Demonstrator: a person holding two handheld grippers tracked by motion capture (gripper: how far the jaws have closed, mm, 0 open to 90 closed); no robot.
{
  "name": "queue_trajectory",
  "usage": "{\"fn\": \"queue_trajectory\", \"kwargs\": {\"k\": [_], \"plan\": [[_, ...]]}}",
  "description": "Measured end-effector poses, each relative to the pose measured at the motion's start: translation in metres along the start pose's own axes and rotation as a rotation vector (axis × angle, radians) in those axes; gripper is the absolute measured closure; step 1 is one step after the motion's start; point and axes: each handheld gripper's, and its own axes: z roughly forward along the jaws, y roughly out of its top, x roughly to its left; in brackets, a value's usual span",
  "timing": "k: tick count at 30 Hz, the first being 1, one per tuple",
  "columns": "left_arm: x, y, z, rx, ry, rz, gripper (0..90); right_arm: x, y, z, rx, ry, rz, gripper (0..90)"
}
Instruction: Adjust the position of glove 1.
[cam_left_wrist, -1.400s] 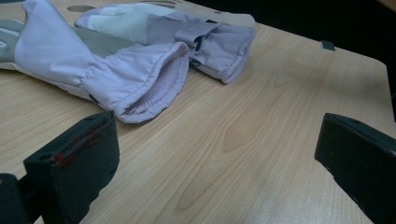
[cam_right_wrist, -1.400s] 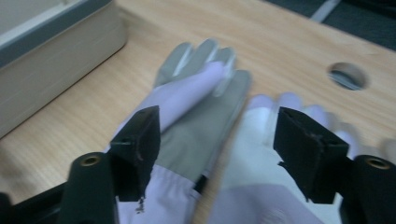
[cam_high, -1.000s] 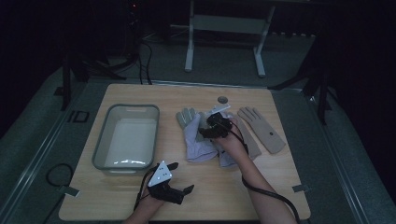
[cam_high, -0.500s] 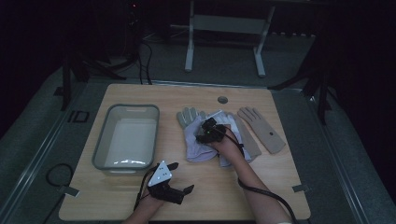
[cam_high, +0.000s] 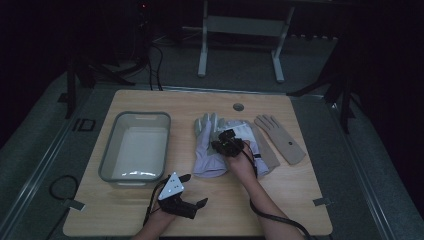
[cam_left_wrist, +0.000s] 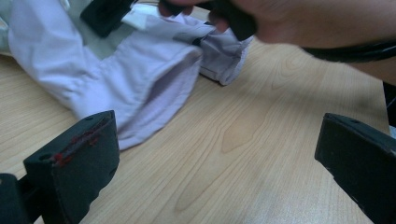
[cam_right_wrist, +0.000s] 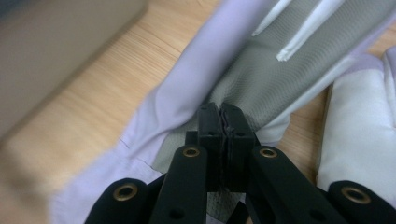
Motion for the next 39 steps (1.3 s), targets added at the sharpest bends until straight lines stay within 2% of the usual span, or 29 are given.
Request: {"fn": "queue_trajectory", "kwargs": {"k": [4,5,6,7,9,10,15,16,17,19,21,25,29,34,39], "plan": [[0.000,0.000,0.000,0.000,0.002,0.003,0.0,0.001,-0.002,-0.014,-0.014,0.004,-0.006,88.0],[0.000,0.000,0.000,0.001,0.002,0.002,0.0,0.000,-0.008,-0.025,-0.034,0.014,0.033,88.1],[0.000,0.000,0.000,-0.001,0.003,0.000,0.0,0.000,-0.012,-0.027,-0.037,0.011,0.044,88.1],[0.000,0.000,0.000,-0.001,0.004,-0.001,0.0,0.001,-0.016,-0.028,-0.036,0.007,0.029,88.1],[0.000,0.000,0.000,0.001,0.005,0.001,0.0,0.001,-0.024,-0.026,-0.026,0.037,0.040,88.0],[0.000,0.000,0.000,0.001,0.005,0.002,0.0,0.000,-0.028,-0.024,-0.016,0.038,0.034,88.0],[0.000,0.000,0.000,0.001,0.004,0.001,0.0,-0.005,-0.041,-0.015,0.020,0.034,0.063,87.7],[0.000,0.000,0.000,0.001,0.004,0.001,0.0,-0.007,-0.043,-0.013,0.019,0.029,0.079,87.7],[0.000,0.000,0.000,0.000,0.003,0.001,0.0,-0.007,-0.048,-0.010,0.024,0.008,0.075,86.9],[0.000,0.000,0.000,0.001,0.003,0.002,0.0,-0.008,-0.051,-0.008,0.027,0.001,0.067,86.1],[0.000,0.000,0.000,0.000,0.003,0.003,0.0,-0.010,-0.052,-0.007,0.028,0.010,0.084,85.0],[0.000,0.000,0.000,0.000,0.003,0.000,0.0,-0.011,-0.053,-0.006,0.031,0.018,0.090,77.2],[0.000,0.000,0.000,0.000,0.002,-0.002,0.0,-0.012,-0.050,-0.015,0.018,0.023,0.060,64.5],[0.000,0.000,0.000,0.001,0.002,-0.004,0.0,-0.020,-0.042,-0.035,-0.028,-0.003,0.012,58.2],[0.000,0.000,0.001,0.000,0.002,-0.002,0.0,-0.041,-0.032,-0.054,-0.044,-0.084,-0.052,57.0]]}}
